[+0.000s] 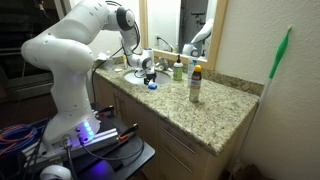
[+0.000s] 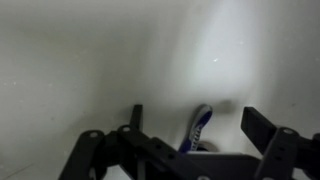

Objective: Pick up the shaving stick from the hand washing basin and place it on the counter

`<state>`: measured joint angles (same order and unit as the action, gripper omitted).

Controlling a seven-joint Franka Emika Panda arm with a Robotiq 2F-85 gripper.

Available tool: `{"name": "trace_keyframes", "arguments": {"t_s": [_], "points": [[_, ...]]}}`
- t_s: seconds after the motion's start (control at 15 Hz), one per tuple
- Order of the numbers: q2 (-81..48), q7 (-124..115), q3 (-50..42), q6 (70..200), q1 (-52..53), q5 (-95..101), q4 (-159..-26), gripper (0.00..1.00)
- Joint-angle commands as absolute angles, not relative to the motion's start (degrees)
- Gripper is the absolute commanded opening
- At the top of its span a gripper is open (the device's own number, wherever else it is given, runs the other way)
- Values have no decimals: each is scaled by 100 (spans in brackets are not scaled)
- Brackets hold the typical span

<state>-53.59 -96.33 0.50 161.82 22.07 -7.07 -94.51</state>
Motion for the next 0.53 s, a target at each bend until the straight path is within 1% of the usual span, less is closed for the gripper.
{"name": "trace_keyframes", "arguments": {"t_s": [0.0, 0.13, 0.4, 0.47], "points": [[-5387, -9671, 65, 16368, 2226, -949, -9465, 100], [-5314, -10107, -132, 16176, 2405, -1059, -9535, 100], [-5312, -10900, -402, 16217, 2637, -1027, -9567, 100], [-5352, -10629, -235, 16198, 2467, -906, -9472, 100]]}}
